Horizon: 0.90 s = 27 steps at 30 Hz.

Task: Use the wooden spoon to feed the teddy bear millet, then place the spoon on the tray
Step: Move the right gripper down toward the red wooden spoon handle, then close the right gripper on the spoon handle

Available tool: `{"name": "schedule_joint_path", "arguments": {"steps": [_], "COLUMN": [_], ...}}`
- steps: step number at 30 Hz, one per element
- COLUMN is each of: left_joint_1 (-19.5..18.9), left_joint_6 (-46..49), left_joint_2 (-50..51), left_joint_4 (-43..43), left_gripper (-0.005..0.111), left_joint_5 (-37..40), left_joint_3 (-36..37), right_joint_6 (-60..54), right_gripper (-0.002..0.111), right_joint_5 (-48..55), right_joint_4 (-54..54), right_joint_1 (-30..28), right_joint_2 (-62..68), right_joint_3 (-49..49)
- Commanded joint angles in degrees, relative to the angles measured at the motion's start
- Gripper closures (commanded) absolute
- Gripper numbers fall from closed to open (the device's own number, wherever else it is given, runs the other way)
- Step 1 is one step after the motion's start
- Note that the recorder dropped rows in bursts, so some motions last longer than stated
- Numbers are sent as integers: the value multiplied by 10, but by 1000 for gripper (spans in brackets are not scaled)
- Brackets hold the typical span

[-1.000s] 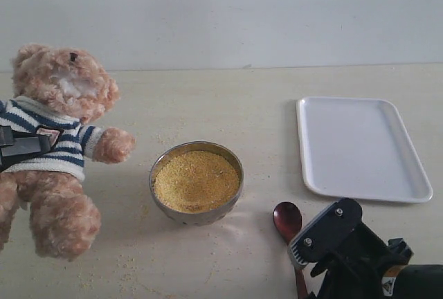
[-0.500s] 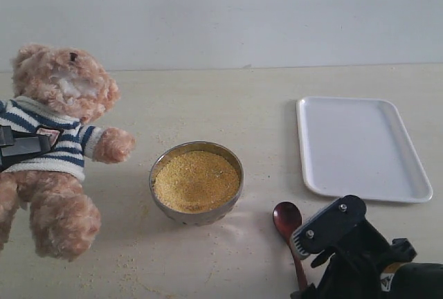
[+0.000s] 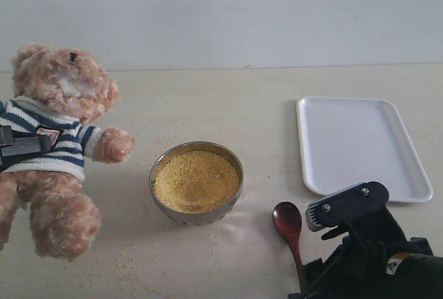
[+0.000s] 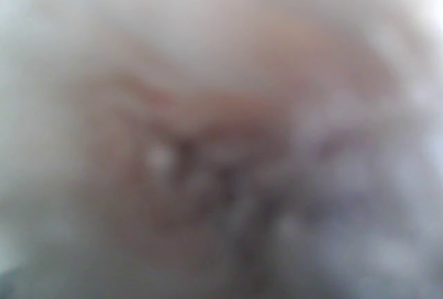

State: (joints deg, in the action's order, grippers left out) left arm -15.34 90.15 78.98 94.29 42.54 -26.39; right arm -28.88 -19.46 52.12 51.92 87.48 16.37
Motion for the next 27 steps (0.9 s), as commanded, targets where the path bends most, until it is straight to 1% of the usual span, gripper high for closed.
{"name": "schedule_joint_path", "arguments": {"steps": [1, 5, 9, 13, 21, 23, 27], "left_joint_1": [-1, -1, -1, -1, -1, -1, -1], "left_joint_6": [-2, -2, -2, -2, -2, -2, -2], "left_joint_2": [-6, -6, -6, -6, -6, -6, -6], "left_joint_4": [8, 8, 11, 11, 12, 12, 12], "left_gripper": [102, 102, 102, 102, 102, 102, 102], "left_joint_5": [9, 9, 9, 9, 9, 9, 9], "left_joint_3": [0, 0, 0, 0, 0, 0, 0], "right_joint_6": [-17, -20, -20, -19, -19, -19, -19], "right_gripper": [41, 41, 41, 41, 41, 44, 57], "right_joint_5": [-36, -25, 33, 78, 77, 75, 72], "right_joint_4": [28, 26, -18, -21, -21, -21, -21], "right_joint_1": [0, 0, 0, 0, 0, 0, 0], "right_joint_2": [0, -1, -5, -5, -5, -5, -5], "right_joint_3": [-3, -2, 4, 4, 4, 4, 4]}}
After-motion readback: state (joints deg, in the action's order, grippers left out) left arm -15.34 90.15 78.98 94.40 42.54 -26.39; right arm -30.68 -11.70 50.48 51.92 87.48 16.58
